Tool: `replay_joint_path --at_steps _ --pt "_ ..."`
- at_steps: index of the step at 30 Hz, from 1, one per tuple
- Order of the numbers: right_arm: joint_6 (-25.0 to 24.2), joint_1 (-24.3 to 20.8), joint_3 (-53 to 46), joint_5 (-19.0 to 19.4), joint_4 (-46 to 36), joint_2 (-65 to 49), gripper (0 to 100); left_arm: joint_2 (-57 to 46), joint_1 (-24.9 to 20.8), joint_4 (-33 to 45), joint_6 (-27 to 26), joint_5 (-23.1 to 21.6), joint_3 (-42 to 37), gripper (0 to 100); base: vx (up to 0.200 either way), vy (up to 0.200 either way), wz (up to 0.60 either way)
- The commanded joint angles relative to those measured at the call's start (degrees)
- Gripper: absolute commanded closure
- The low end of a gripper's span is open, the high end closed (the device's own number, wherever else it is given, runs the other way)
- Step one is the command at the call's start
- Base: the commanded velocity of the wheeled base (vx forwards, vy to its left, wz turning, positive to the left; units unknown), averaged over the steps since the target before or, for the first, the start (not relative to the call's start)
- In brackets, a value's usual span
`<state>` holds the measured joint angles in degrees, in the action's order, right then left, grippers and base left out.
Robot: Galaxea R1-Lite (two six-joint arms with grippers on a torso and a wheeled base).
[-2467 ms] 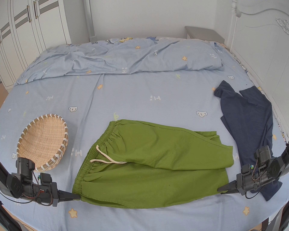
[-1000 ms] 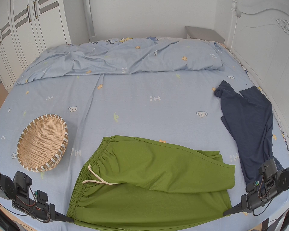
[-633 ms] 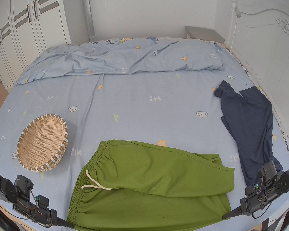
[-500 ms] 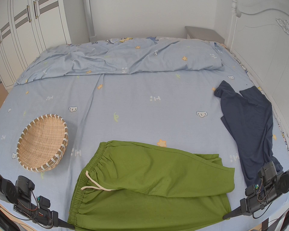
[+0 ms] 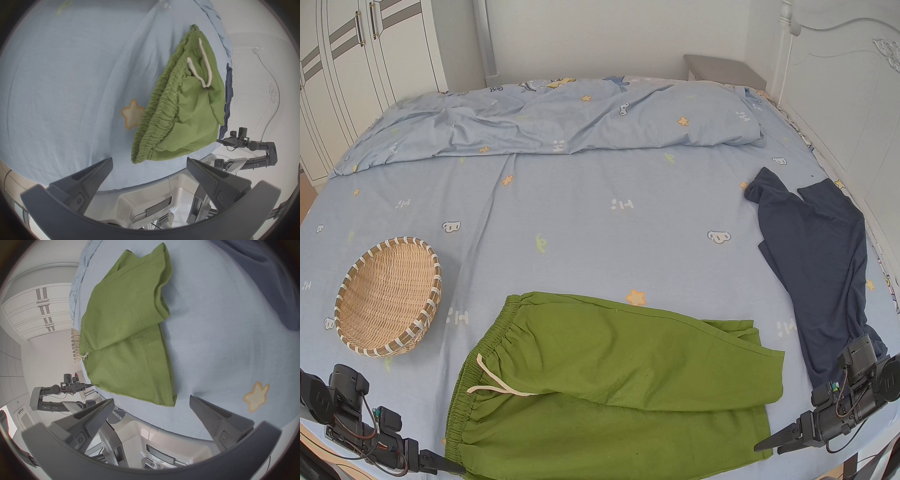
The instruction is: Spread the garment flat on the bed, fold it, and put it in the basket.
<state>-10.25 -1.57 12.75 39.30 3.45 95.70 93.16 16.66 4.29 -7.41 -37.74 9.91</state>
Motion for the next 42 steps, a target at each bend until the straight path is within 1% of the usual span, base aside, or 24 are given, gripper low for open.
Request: replay_joint_path --at_steps 1,2,5,6,8,9,11,13,14,16,18,22,26,29,30,31,33,38,42 --pt "0.06 0.96 -0.8 0.25 1.21 -1.92 0 -8.52 0.74 2.12 0.56 -0.4 0.9 0 0.0 0.0 0.0" --pt "0.06 1.92 -1.15 0.25 3.23 -5.26 0 -16.43 0.91 7.93 1.35 -0.4 3.71 0 0.0 0.0 0.0" --pt "0.06 2.19 -1.15 0.25 3.49 -5.61 0 -17.31 0.91 8.8 1.52 -0.49 4.33 0 0.0 0.0 0.0" --pt "-0.03 6.06 -0.18 0.25 5.6 -10.18 0 -22.94 0.74 20.49 3.28 -0.58 14.08 0 0.0 0.0 0.0" --pt "-0.03 6.93 0.52 0.25 5.78 -12.73 0 -23.81 0.47 25.68 3.28 -0.67 19.44 0 0.0 0.0 0.0" --pt "-0.03 6.93 0.52 0.25 5.78 -12.73 0 -23.81 0.47 25.68 3.28 -0.67 19.44 0 0.0 0.0 0.0" --pt "-0.21 7.81 2.89 0.25 5.43 -16.51 0 -23.9 -0.76 31.13 3.28 -0.75 27.27 0 0.0 0.0 0.0" --pt "-0.29 8.34 4.3 0.25 5.34 -18.18 0 -23.73 -2.07 32.27 3.37 -0.84 30.34 0 0.0 0.0 0.0" --pt "-0.21 8.78 5.79 0.25 5.34 -19.49 0 -23.02 -3.83 32.97 3.63 -0.93 33.95 0 0.0 0.0 0.0" --pt "-0.29 9.04 8.69 0.16 5.43 -19.93 0 -20.39 -5.5 32.71 5.13 -0.93 38.34 0 0.0 0.0 0.0" --pt "-0.47 9.92 13.53 0.34 5.08 -19.76 0 -16.78 -6.91 32.1 7.59 -1.02 43.35 0 0.0 0.0 0.0" --pt "-0.65 9.66 23.81 0.34 2.44 -19.23 0 -8.17 -10.86 31.57 11.72 -1.63 52.67 0 0.0 0.0 0.0" --pt "-0.47 9.92 30.4 0.25 0.07 -17.74 0 0.97 -12.27 29.28 12.33 -2.78 58.12 0 0.0 0.0 0.0" --pt "-0.47 9.66 30.93 0.25 -0.11 -16.86 0 8.53 -13.24 26.38 12.51 -2.86 61.81 0 0.0 0.0 0.0" --pt "-0.47 9.57 30.93 0.25 -0.11 -16.77 0 8.97 -13.32 26.29 12.51 -2.86 62.07 0 0.0 0.0 0.0" --pt "-0.38 9.39 30.4 0.07 -0.2 -15.98 0 13.63 -14.91 25.33 12.77 -2.86 65.15 0 0.0 0.0 0.0" --pt "-0.12 9.22 29.44 -0.02 0.33 -14.4 0 18.11 -15.87 24.98 13.56 -2.86 69.1 0 0.0 0.0 0.0" --pt "-0.12 9.04 29.08 0.07 0.86 -13.08 0 25.23 -19.04 25.15 16.38 -2.78 78.33 0 0.0 0.0 0.0" --pt "-0.21 8.34 28.91 -0.02 0.86 -13.17 0 29.01 -20.36 25.06 17.61 -2.69 81.5 0 0.0 0.0 0.0"
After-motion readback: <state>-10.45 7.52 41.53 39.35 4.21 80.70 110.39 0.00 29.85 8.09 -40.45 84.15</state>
